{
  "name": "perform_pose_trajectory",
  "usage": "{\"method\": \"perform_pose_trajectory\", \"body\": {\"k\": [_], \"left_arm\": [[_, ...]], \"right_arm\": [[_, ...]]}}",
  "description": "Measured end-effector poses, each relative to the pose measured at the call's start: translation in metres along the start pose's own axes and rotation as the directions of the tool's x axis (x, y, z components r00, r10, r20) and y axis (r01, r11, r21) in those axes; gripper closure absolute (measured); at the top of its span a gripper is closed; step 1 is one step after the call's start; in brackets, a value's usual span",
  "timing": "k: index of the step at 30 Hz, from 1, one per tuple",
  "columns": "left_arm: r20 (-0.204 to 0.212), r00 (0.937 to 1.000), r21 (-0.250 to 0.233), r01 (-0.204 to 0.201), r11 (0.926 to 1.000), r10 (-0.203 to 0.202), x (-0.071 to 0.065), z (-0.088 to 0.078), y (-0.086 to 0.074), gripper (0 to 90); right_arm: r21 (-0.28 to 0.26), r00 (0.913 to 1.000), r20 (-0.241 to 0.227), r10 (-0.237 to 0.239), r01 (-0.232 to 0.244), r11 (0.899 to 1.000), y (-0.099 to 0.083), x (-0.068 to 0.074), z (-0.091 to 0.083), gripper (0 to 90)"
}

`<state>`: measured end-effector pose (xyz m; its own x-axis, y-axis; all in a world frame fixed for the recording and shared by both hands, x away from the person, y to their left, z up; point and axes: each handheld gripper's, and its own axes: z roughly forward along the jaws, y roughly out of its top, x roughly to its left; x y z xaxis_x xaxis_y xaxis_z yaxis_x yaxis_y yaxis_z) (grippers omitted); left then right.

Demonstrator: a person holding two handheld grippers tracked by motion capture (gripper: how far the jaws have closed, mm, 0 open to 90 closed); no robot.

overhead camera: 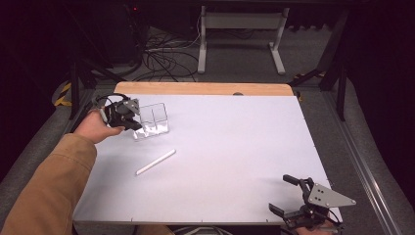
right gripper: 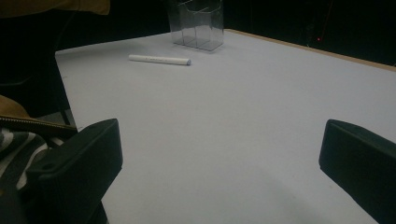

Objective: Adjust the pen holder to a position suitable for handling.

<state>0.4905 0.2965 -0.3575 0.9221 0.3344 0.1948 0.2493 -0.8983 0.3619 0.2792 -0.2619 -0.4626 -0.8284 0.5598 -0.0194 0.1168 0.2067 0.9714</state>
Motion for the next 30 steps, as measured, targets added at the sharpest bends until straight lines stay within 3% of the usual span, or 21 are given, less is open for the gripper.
{"method": "perform_pose_trajectory", "body": {"k": [9,17,22,30], "left_arm": [[0.027,0.9988,-0.084,-0.039,0.9957,0.041,-0.017,-0.016,0.024,88.1],[0.079,0.9912,-0.121,-0.097,0.9879,0.107,-0.039,-0.016,0.059,88.1],[0.123,0.9806,-0.146,-0.135,0.9801,0.153,-0.055,-0.009,0.083,88.1],[0.186,0.9552,-0.136,-0.207,0.9688,0.230,-0.075,0.011,0.116,88.1]], "right_arm": [[0.002,1.0000,0.000,-0.002,0.002,1.000,0.000,0.000,0.000,0.1],[0.005,1.0000,-0.007,-0.003,0.003,1.000,0.000,0.000,0.001,0.1],[-0.002,0.9999,-0.011,-0.002,0.002,1.000,0.001,-0.001,0.002,0.1],[-0.003,0.9998,-0.019,-0.005,0.005,1.000,0.001,-0.002,0.002,0.1]]}}
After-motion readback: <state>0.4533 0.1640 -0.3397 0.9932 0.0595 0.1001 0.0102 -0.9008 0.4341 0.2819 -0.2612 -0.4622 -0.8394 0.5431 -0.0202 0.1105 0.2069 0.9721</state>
